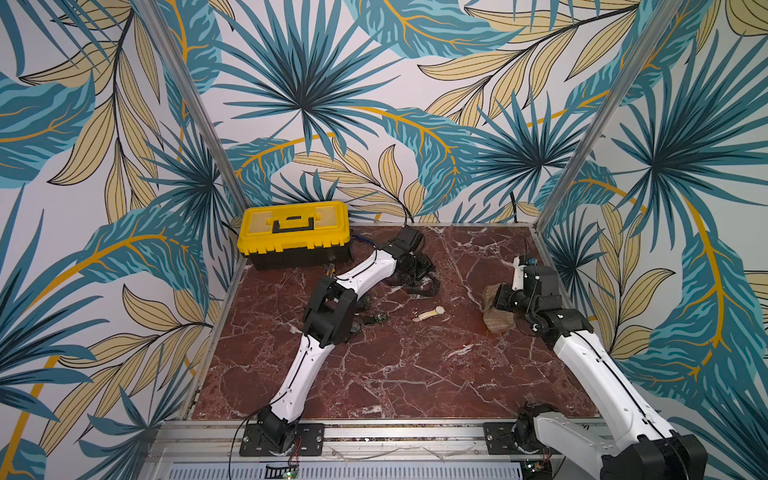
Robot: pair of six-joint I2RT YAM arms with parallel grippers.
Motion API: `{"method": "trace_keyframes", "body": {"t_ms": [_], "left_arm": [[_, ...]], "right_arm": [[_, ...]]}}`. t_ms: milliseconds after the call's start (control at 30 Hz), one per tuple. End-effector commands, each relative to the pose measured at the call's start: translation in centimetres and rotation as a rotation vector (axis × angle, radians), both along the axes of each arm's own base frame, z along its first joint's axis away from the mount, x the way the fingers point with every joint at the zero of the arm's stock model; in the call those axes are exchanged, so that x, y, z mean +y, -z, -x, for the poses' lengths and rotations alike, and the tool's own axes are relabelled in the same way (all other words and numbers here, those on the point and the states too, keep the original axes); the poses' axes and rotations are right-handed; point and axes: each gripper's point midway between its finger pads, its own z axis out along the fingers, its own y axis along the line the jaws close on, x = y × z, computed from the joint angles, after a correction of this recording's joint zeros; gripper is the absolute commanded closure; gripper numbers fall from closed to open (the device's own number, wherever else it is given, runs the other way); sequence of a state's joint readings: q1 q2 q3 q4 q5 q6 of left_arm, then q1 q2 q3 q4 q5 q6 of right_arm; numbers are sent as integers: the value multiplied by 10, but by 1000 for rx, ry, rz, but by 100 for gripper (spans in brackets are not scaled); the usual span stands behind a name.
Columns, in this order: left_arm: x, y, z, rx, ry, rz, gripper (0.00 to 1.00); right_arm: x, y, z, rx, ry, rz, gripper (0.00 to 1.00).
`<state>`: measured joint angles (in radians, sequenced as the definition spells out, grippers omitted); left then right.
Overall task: Wipe the watch dial
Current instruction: Place the watch at the center of the board, then wipe the dirt from the watch dial.
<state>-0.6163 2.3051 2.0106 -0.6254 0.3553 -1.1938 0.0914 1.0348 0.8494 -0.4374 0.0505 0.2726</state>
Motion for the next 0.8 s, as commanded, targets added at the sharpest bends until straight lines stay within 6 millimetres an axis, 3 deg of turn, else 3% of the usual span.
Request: {"method": "trace_keyframes", "body": {"t_ms": [0, 133, 300, 400, 767], "left_arm": [[14, -19, 27, -35, 25, -41, 36], [23, -11, 57, -5, 49, -31, 36], [33, 26, 91, 75, 55, -25, 40], [34, 45, 105, 127, 38, 20, 47], [42, 76, 108, 167, 1, -30, 67]], "right_arm": [[4, -3, 8, 22, -23, -14, 100], [13, 2, 12, 55, -56, -57, 100], [18, 0, 20, 53, -65, -98, 99], [21, 3, 25, 66, -78, -105, 99], [25, 16, 25, 113, -89, -111, 99]]}}
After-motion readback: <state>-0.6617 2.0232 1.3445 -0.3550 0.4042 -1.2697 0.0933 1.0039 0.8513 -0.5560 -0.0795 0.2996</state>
